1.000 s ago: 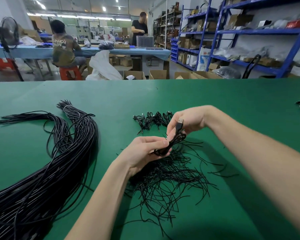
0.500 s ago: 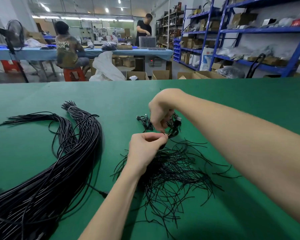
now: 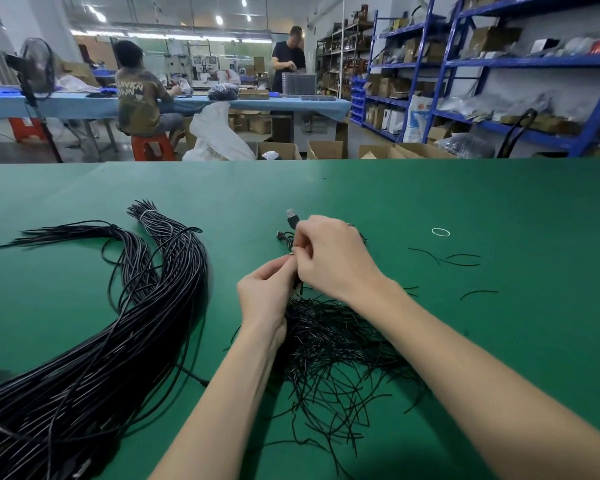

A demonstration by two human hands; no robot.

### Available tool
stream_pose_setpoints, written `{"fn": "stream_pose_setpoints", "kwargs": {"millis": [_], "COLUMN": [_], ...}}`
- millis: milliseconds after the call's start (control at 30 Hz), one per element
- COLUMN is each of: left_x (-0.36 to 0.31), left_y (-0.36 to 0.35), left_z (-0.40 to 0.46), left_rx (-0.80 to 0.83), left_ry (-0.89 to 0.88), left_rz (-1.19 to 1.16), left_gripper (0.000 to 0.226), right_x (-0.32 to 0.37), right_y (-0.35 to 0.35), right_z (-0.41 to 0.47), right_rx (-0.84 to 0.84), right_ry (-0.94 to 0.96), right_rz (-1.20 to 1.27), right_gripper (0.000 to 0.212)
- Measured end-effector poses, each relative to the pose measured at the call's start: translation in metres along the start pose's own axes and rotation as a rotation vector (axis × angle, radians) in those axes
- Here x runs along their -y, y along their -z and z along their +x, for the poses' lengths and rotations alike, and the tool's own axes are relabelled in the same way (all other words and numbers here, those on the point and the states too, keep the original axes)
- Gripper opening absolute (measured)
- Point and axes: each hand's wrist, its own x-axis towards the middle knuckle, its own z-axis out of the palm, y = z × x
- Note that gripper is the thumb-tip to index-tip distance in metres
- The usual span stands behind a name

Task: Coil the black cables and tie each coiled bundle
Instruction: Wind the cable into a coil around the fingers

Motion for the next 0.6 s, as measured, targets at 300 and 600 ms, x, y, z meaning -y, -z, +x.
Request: {"fn": "stream_pose_setpoints", "kwargs": {"millis": [300, 600], "left_x": [-0.008, -0.01], "left_y": [-0.007, -0.001], "left_z": [-0.008, -0.003], "left_rx": [0.159, 0.366], "left_ry": [0.109, 0.258], "left_rz": [-0.094, -0.103], "left_gripper": [0.013, 0.016], "right_x": [-0.028, -0.048], "right_y": [-0.023, -0.011], "right_z": [-0.034, -0.036], "right_rx": [-0.233, -0.005], "right_ry": [-0.298, -0.266], "right_rz": [0.844, 1.205], "right_gripper": [0.021, 0.015]}}
